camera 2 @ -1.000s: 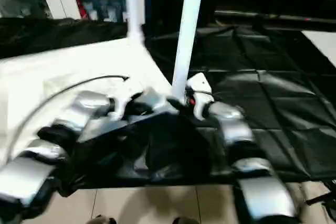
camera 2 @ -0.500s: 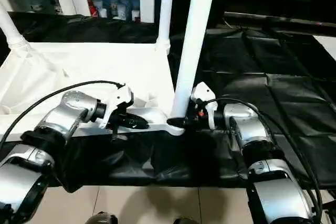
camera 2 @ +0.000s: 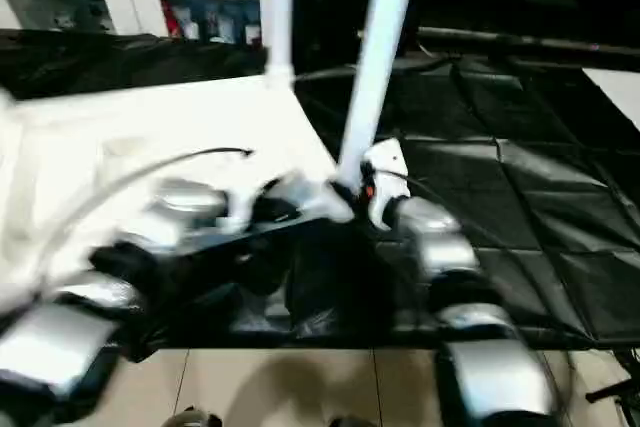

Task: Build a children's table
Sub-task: Rotate leg to tighten

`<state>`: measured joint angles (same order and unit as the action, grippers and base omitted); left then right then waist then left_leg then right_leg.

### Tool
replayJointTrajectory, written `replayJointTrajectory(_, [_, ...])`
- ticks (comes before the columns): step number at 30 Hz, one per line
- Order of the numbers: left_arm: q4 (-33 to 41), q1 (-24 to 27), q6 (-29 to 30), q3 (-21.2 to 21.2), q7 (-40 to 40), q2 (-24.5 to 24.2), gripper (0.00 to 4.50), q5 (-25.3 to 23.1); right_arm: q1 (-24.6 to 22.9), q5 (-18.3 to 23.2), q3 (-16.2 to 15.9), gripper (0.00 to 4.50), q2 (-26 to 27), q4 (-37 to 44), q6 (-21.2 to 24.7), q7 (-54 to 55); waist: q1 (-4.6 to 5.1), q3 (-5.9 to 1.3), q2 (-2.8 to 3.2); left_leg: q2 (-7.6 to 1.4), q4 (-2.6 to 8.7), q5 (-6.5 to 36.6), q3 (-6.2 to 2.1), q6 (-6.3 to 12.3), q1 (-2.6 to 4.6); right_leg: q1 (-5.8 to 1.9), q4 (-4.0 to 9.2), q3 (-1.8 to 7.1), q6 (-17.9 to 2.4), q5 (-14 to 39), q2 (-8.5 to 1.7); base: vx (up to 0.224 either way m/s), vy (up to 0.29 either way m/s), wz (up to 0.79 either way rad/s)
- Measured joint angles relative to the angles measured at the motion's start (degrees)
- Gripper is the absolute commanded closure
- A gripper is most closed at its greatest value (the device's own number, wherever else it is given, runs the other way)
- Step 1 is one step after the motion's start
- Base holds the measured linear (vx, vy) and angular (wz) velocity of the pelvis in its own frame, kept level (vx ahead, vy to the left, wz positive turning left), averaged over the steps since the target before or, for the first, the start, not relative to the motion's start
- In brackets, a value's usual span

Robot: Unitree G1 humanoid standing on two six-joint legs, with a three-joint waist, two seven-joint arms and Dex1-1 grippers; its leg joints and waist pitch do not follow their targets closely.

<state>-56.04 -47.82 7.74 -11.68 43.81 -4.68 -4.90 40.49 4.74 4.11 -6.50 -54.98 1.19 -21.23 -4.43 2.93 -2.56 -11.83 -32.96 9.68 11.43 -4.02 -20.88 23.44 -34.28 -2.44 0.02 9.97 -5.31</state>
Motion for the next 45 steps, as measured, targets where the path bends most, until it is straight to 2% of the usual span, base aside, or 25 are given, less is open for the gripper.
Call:
replayJointTrajectory(6, [-1.0,0.0,-0.8,0.1,-2.8,1.3,4.5,-1.0,0.5,-1.1,1.1,2.52,3.3,-0.5,-0.6,8.4,0.55,-0.14,0.07,0.05,0.06,0.0,-0.04,0.01,0.08,-0.29,0.33,0.01,0.0,0.0,0.0,0.0,0.0,0.0])
replayJointTrajectory(7, [-1.0,0.0,-1.0,0.1,-2.8,1.3,4.5,-1.1,0.5,-1.1,1.1,2.17,3.3,-0.5,-0.7,8.4,0.64,-0.14,0.05,0.06,0.06,0.0,-0.04,0.01,0.05,-0.29,0.38,0.02,0.0,0.0,0.0,0.0,0.0,0.0])
replayJointTrajectory(8, [-1.2,0.0,-1.5,0.1,-2.8,1.3,4.5,-1.4,0.5,-1.1,1.1,2.17,3.3,-0.5,-0.9,8.4,0.72,-0.14,0.06,0.06,0.06,0.0,-0.04,0.02,0.01,-0.29,0.43,0.02,0.0,0.0,0.0,0.0,0.0,0.0])
replayJointTrajectory(9, [-1.2,0.0,-1.8,0.0,-2.8,1.2,4.5,-1.5,0.5,-1.1,1.1,1.83,3.3,-0.5,-1.1,8.2,0.78,-0.14,0.06,0.06,0.06,0.0,-0.04,0.02,-0.01,-0.29,0.44,0.03,0.0,0.0,0.0,0.0,0.0,0.0])
replayJointTrajectory(13, [-1.3,0.0,-2.8,0.0,-1.8,-0.1,4.5,-1.5,-0.1,-1.2,0.2,1.56,2.4,-0.1,-1.9,3.0,1.15,-0.1,-0.02,0.04,0.09,0.0,-0.09,0.02,-0.04,-0.25,0.43,-0.06,0.0,0.0,0.0,0.0,0.0,0.0])
replayJointTrajectory(16, [-1.4,0.0,-3.9,0.0,1.5,-2.1,4.5,-1.5,-0.6,-1.2,-1.5,1.56,0.0,0.9,-1.8,-5.0,1.47,-0.08,-0.06,0.02,0.29,0.0,-0.11,0.02,-0.04,-0.14,0.44,-0.15,0.1,0.0,0.01,0.0,0.0,0.0])
replayJointTrajectory(19, [-0.6,0.4,-4.9,-0.2,8.4,-5.0,4.5,-0.8,-2.1,-1.0,-4.5,1.56,-4.8,3.2,-2.0,-17.2,1.44,-0.03,-0.14,-0.02,0.46,0.0,-0.13,0.02,-0.08,-0.03,0.36,-0.22,0.1,0.0,0.03,0.0,0.0,0.0])
replayJointTrajectory(23, [2.0,2.1,-5.6,-0.6,16.9,-8.2,4.5,0.9,-2.8,-0.5,-6.0,1.56,-8.7,5.3,-1.8,-28.1,1.41,0.01,-0.01,-0.05,0.45,0.0,-0.12,0.02,-0.16,0.16,0.17,-0.24,-0.2,-0.4,0.04,0.0,0.0,0.0])
replayJointTrajectory(26, [4.0,3.0,-6.0,-1.3,23.6,-10.0,4.5,1.9,-3.5,0.0,-7.7,1.56,-11.2,7.3,-1.8,-36.3,0.68,0.07,0.17,-0.16,0.4,0.0,-0.04,0.04,-0.31,0.29,0.18,-0.3,-0.1,-0.3,0.09,0.034,0.001,-0.01])
replayJointTrajectory(29, [4.8,3.1,-6.3,-1.9,27.5,-10.9,4.5,2.1,-3.8,1.2,-8.7,1.56,-12.8,9.1,-1.5,-42.2,-0.41,0.13,0.61,-0.12,0.24,0.0,0.09,0.17,-0.44,0.36,0.19,-0.22,-0.3,-0.2,0.02,0.0,0.0,0.0])
replayJointTrajectory(35, [7.6,4.6,-4.8,-2.8,31.9,-12.6,4.5,3.0,-4.0,1.4,-10.6,1.56,-14.7,10.0,-1.2,-48.7,-0.72,0.15,0.65,-0.13,0.13,0.1,0.12,0.11,-0.4,0.32,0.11,-0.19,-0.3,-0.1,0.0,0.0,0.0,0.0])
replayJointTrajectory(37, [8.0,4.9,-4.2,-2.8,32.6,-12.8,4.5,3.0,-4.3,1.4,-11.0,1.89,-14.9,10.3,-1.1,-49.7,-0.73,0.15,0.65,-0.14,0.13,0.0,0.11,0.08,-0.36,0.27,0.08,-0.19,-0.3,-0.1,0.0,0.0,0.0,0.0])
replayJointTrajectory(39, [8.0,4.9,-4.1,-2.8,32.8,-12.8,4.5,3.0,-4.5,1.5,-11.3,1.89,-14.9,10.7,-0.6,-50.4,-0.67,0.16,0.64,-0.14,0.12,0.0,0.12,0.07,-0.31,0.23,0.07,-0.18,-0.3,-0.2,0.0,0.0,0.0,0.0])
replayJointTrajectory(41, [8.0,4.9,-4.1,-2.8,32.8,-12.9,4.5,3.0,-4.5,1.7,-11.3,2.3,-14.9,10.9,-0.2,-50.5,-0.66,0.16,0.64,-0.14,0.1,0.0,0.12,0.07,-0.31,0.22,0.07,-0.17,-0.3,-0.2,0.0,0.0,0.0,0.0])
replayJointTrajectory(45, [8.0,4.9,-4.0,-2.5,32.4,-13.0,4.5,3.0,-5.0,1.7,-11.3,2.42,-14.7,11.6,0.0,-49.9,-0.65,0.15,0.64,-0.14,0.1,0.0,0.12,0.07,-0.27,0.2,0.04,-0.16,-0.3,-0.2,0.01,0.0,0.0,0.0])
